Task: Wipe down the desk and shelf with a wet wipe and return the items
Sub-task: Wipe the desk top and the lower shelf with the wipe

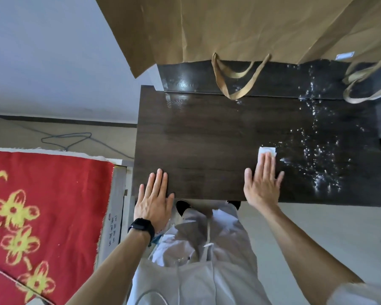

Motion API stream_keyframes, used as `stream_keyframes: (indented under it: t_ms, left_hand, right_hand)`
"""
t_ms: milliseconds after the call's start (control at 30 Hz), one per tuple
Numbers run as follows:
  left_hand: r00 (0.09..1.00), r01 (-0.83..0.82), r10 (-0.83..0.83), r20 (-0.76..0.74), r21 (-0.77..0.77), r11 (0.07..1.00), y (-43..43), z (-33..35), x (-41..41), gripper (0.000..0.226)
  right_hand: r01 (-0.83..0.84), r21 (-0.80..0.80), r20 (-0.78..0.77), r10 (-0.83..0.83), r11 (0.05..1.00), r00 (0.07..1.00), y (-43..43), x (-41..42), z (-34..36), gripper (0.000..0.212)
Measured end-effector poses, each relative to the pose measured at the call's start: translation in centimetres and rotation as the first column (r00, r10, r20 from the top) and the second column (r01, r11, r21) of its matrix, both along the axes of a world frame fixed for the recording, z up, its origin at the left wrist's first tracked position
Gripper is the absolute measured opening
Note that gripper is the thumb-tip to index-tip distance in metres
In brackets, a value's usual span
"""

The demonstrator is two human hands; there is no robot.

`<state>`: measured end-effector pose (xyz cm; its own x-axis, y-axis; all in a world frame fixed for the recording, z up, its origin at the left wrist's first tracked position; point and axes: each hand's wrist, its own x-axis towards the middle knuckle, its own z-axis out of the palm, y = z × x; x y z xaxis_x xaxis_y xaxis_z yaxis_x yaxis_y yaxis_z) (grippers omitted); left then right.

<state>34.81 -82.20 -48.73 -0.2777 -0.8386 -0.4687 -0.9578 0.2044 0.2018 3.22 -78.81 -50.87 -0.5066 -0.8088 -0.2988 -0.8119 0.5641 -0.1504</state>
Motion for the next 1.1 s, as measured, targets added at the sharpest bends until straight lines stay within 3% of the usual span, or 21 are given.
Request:
stream_keyframes:
  t_ms: [67, 100, 167, 233, 300, 367, 433, 500, 533, 567, 633, 700, 767, 833, 900, 933, 1000, 1067, 1100]
  left_hand:
    - [1.0, -0.02, 0.02, 0.002, 0.009, 1.0, 0.0, 0.1, -0.4, 0.071]
    - [1.0, -0.025, 0.025, 0.001, 0.012, 1.0, 0.0, 0.1, -0.5, 0.071]
    - [1.0, -0.03, 0.03, -0.001, 0.012, 0.999, 0.0, 0.1, -0.5, 0.07]
    - [1.0, -0.026, 0.026, 0.003, 0.014, 1.0, 0.0, 0.0, -0.3, 0.067]
    - [1.0, -0.017, 0.017, 0.01, 0.014, 1.0, -0.2, -0.1, -0.1, 0.064]
    - [1.0, -0.01, 0.009, 0.015, 0.014, 1.0, -0.4, 0.1, -0.1, 0.064]
    - [1.0, 0.003, -0.003, 0.023, 0.016, 1.0, -0.9, 0.3, -0.4, 0.066]
    - [1.0, 0.011, -0.012, 0.019, 0.012, 1.0, -1.6, 0.3, -1.0, 0.068]
    - [1.0, 0.011, -0.011, 0.006, 0.002, 1.0, -2.2, 0.3, -1.4, 0.068]
    - [1.0, 0.009, -0.009, -0.013, -0.008, 1.0, -2.7, 0.2, -1.9, 0.068]
    - [0.999, 0.006, -0.007, -0.037, -0.022, 1.0, -4.0, -0.2, -3.1, 0.065]
    - [0.999, -0.001, -0.001, -0.038, -0.035, 0.999, -5.5, -0.3, -4.3, 0.064]
    - [0.999, -0.008, 0.007, -0.031, -0.038, 0.999, -7.0, -0.4, -5.0, 0.062]
    - [1.0, -0.002, 0.001, -0.026, -0.036, 0.999, -7.9, -0.4, -5.0, 0.062]
    - [1.0, 0.011, -0.011, -0.02, -0.018, 1.0, -8.3, -0.3, -4.8, 0.063]
    - [1.0, 0.01, -0.01, -0.02, -0.005, 1.0, -8.3, -0.3, -4.7, 0.063]
    - [1.0, 0.003, -0.003, -0.022, 0.01, 1.0, -8.3, -0.2, -4.8, 0.064]
    - [1.0, 0.0, 0.0, -0.015, 0.024, 1.0, -8.2, 0.0, -5.0, 0.064]
    - [1.0, -0.001, 0.001, -0.011, 0.029, 1.0, -8.3, 0.1, -5.0, 0.064]
  right_hand:
    - [0.069, -0.039, -0.009, -0.07, 0.997, 0.998, -1.0, 1.8, 0.1, 0.072]
    - [0.013, -0.062, -0.021, -0.014, 0.998, 1.0, -1.5, 4.0, 0.2, 0.072]
    - [-0.271, -0.106, 0.005, 0.273, 0.957, 0.962, -2.0, 9.4, 0.0, 0.07]
    - [-0.581, -0.12, 0.055, 0.589, 0.805, 0.806, -1.8, 13.3, 0.0, 0.067]
    - [-0.689, -0.148, 0.056, 0.701, 0.71, 0.711, -2.5, 12.1, -0.1, 0.064]
    - [-0.564, -0.117, -0.006, 0.568, 0.817, 0.823, -3.6, 7.2, -0.6, 0.063]
    - [-0.252, -0.036, -0.048, 0.251, 0.967, 0.967, -5.1, 0.9, -0.7, 0.066]
    - [0.02, -0.018, -0.026, -0.02, 1.0, 0.999, -5.9, -2.7, -0.2, 0.07]
    - [0.076, -0.037, -0.028, -0.077, 0.996, 0.997, -6.3, -2.2, 0.0, 0.071]
    - [0.057, -0.066, -0.038, -0.059, 0.996, 0.998, -6.6, -0.6, 0.0, 0.071]
    - [-0.188, -0.08, -0.03, 0.186, 0.979, 0.982, -6.5, 4.5, -0.1, 0.068]
    - [-0.521, -0.093, 0.026, 0.525, 0.849, 0.851, -5.6, 8.4, -0.3, 0.065]
    - [-0.693, -0.115, 0.03, 0.7, 0.711, 0.713, -7.1, 6.8, -0.3, 0.062]
    - [-0.635, -0.102, -0.033, 0.635, 0.766, 0.772, -9.0, 2.8, -0.9, 0.061]
    - [-0.32, -0.086, -0.06, 0.316, 0.943, 0.947, -11.0, -1.4, -1.1, 0.062]
    - [-0.136, -0.072, -0.033, 0.134, 0.988, 0.99, -11.7, -2.7, -0.9, 0.063]
    - [0.101, -0.075, 0.038, -0.099, 0.992, 0.994, -13.0, -1.9, -0.7, 0.067]
    - [0.06, -0.112, 0.056, -0.054, 0.992, 0.997, -13.6, 1.9, -0.1, 0.07]
    - [-0.101, -0.122, 0.033, 0.106, 0.987, 0.994, -13.3, 4.0, -0.1, 0.069]
